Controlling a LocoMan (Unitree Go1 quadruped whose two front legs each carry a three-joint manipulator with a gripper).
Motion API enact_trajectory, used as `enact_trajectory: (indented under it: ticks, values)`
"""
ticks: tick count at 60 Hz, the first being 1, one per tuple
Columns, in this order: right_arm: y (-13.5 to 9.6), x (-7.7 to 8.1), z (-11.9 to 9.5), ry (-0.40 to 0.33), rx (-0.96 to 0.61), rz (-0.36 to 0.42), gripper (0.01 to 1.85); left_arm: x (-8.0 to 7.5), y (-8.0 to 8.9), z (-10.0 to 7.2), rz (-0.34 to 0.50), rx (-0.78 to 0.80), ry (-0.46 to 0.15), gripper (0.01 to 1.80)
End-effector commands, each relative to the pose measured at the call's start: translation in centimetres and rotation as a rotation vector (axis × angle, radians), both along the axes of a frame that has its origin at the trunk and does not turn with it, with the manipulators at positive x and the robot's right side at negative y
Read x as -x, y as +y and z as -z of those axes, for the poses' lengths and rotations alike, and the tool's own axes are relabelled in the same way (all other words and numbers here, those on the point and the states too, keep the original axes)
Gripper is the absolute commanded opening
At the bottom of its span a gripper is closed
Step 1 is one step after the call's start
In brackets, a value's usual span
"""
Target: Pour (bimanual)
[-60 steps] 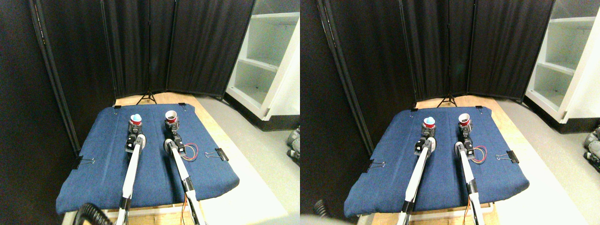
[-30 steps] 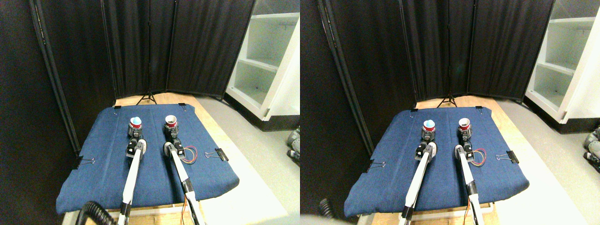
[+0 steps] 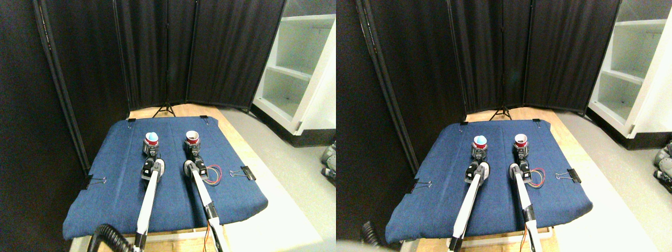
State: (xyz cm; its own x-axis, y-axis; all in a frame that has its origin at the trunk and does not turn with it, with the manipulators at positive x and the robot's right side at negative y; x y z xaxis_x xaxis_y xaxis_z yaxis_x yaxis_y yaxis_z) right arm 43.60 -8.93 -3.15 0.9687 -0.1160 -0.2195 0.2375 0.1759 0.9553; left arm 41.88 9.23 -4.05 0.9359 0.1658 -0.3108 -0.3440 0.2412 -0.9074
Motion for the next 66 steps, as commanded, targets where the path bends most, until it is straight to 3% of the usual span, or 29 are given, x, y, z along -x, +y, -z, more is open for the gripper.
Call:
enact_trajectory:
  ticks: [1,13,16,19,22,27,33,36,46,66]
  values:
    - [-0.08,-0.21,-0.80,-0.037,-0.032,0.012,0.01,0.21,0.04,0.14,-0.012,-0.011,0.006,0.01]
    - [-0.22,-0.05,-0.75,-0.016,-0.047,0.015,0.01,0.27,0.10,0.42,-0.016,-0.015,0.016,0.01]
    - [-0.31,0.03,-0.81,0.018,-0.053,0.000,0.01,0.46,0.07,0.32,-0.018,-0.035,0.023,0.01]
    - [-0.38,0.06,-0.82,0.038,-0.057,-0.009,0.08,0.54,0.05,0.27,-0.029,-0.042,0.025,0.12]
    - [-0.55,-0.02,-0.75,0.057,-0.065,-0.021,0.28,0.59,0.12,0.25,-0.052,-0.045,0.030,0.40]
    - [-0.69,-0.04,-0.67,0.071,-0.063,-0.020,0.49,0.65,0.10,0.15,-0.045,-0.056,0.037,0.58]
    - [-0.77,-0.13,-0.52,0.070,-0.074,-0.019,0.46,0.66,0.13,0.14,-0.048,-0.054,0.035,0.69]
    - [-0.76,-0.08,-0.52,0.073,-0.070,-0.021,0.53,0.71,0.14,0.12,-0.050,-0.055,0.035,0.77]
    - [-0.83,-0.10,-0.48,0.094,-0.076,-0.065,0.75,0.85,0.18,0.14,-0.039,-0.064,0.043,1.30]
    - [-0.78,0.24,-0.40,0.106,-0.092,-0.094,0.94,0.96,0.11,0.08,-0.041,-0.054,0.028,1.29]
